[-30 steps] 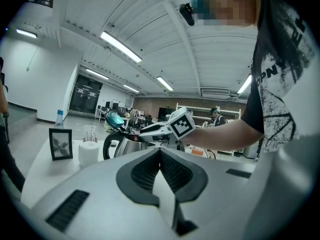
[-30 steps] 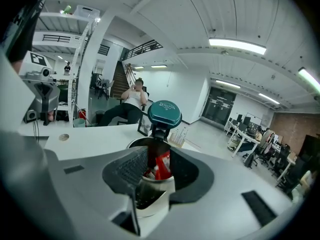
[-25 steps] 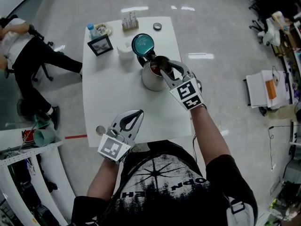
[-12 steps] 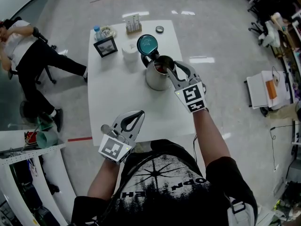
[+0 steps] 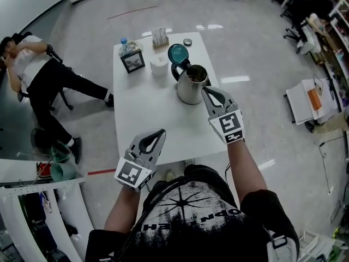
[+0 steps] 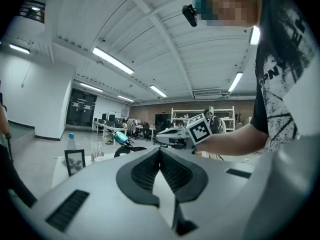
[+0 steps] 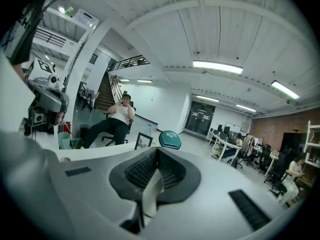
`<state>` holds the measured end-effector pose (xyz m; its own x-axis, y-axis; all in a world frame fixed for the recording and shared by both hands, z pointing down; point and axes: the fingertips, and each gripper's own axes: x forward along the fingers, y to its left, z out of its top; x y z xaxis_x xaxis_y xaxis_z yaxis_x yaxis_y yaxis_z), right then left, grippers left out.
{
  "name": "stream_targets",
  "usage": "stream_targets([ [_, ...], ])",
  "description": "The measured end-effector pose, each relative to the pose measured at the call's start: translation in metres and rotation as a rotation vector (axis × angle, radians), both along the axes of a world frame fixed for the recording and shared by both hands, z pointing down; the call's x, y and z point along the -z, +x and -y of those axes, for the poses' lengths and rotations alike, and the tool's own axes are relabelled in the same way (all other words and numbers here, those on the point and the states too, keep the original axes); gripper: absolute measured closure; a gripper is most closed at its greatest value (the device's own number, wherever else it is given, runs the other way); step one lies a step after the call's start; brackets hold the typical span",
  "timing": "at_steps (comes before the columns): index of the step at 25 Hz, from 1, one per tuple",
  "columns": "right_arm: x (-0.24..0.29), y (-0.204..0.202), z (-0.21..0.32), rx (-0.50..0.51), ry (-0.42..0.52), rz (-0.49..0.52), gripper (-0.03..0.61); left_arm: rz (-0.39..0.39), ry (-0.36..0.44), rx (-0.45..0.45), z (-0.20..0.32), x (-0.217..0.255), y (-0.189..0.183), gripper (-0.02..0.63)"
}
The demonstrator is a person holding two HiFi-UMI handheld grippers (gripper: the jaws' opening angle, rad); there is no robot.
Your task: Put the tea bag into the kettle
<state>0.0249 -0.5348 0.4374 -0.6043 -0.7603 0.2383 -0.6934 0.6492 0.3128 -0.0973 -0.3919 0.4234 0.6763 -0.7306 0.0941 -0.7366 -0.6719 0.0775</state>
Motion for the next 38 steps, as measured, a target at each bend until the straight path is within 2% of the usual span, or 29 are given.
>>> stream_targets([
  [9,0.008,-0.024,-0.095,0.003,0.004,0.100,0.568,0.008,0.027,-0.065,-0.053,-0.005,-0.026,0.606],
  [16,0.008,-0.032,-0.153,0.036,-0.005,0.181,0.568,0.011,0.047,-0.072,-0.079,-0.003,-0.033,0.606],
  [27,0.006,-0.036,-0.204,0.149,-0.040,0.229,0.568,0.003,0.069,-0.009,-0.106,0.007,-0.026,0.606],
  [38,0.000,-0.026,-0.224,0.235,-0.059,0.189,0.568,0.001,0.045,0.059,-0.118,0.006,-0.013,0.606],
])
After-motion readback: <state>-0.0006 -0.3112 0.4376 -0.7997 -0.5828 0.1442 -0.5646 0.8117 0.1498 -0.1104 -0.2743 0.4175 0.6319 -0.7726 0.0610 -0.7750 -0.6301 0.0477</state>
